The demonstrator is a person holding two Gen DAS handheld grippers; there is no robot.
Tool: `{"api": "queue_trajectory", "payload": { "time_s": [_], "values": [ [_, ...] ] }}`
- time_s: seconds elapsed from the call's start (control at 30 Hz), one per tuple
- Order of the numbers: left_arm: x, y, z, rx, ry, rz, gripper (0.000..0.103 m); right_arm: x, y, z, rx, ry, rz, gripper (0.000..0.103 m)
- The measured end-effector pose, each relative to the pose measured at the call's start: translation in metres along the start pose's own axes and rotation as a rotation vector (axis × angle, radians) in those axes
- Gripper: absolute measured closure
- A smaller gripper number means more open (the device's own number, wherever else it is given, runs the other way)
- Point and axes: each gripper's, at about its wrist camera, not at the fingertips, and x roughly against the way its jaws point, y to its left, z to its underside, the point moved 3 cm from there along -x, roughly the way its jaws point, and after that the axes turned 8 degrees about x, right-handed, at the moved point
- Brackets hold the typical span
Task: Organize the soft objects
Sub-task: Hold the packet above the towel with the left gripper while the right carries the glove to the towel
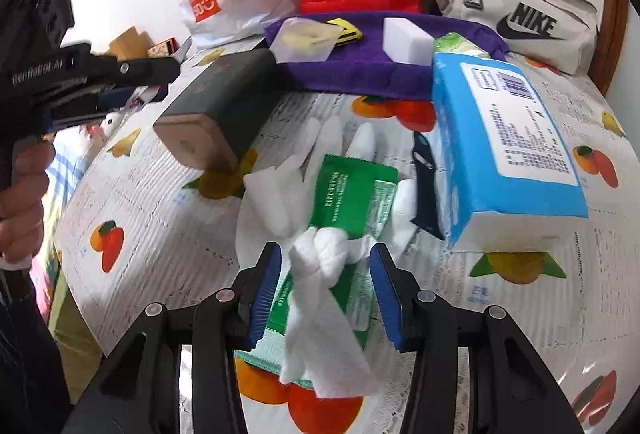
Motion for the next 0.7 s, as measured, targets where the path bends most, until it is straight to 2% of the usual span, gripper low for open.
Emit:
{"api": "queue_trajectory", "payload": {
  "time_s": [0.03,0.07,0.1,0.33,0.6,0.7],
  "values": [
    [0.000,0.000,0.001,-0.001,0.001,-0.003,0.061,-0.001,0.002,0.000,0.006,-0.007,-0.001,0.059],
    [0.001,0.000,0.002,-0.003,0.001,-0.006,0.061,-0.004,0.005,0.000,0.016,-0.018,-0.011,0.074],
    [0.001,-0.001,0.004,-0.006,0.002,-0.009,0.061,-0.006,0.006,0.001,0.018,-0.016,-0.006,0.081],
    [0.000,0.001,0.019,-0.011,0.021,-0.036,0.061,0.023,-0.005,0.011,-0.019,-0.073,0.001,0.081],
    [0.003,0.009,0.033,0.004,0.026,-0.083,0.061,0.043,-0.064,0.046,-0.128,-0.018,0.142,0.081],
    [0.008,0.010,0.033,0.000,0.016,-0.106,0.061,0.047,-0.082,0.050,-0.162,-0.025,0.160,0.081]
  ]
}}
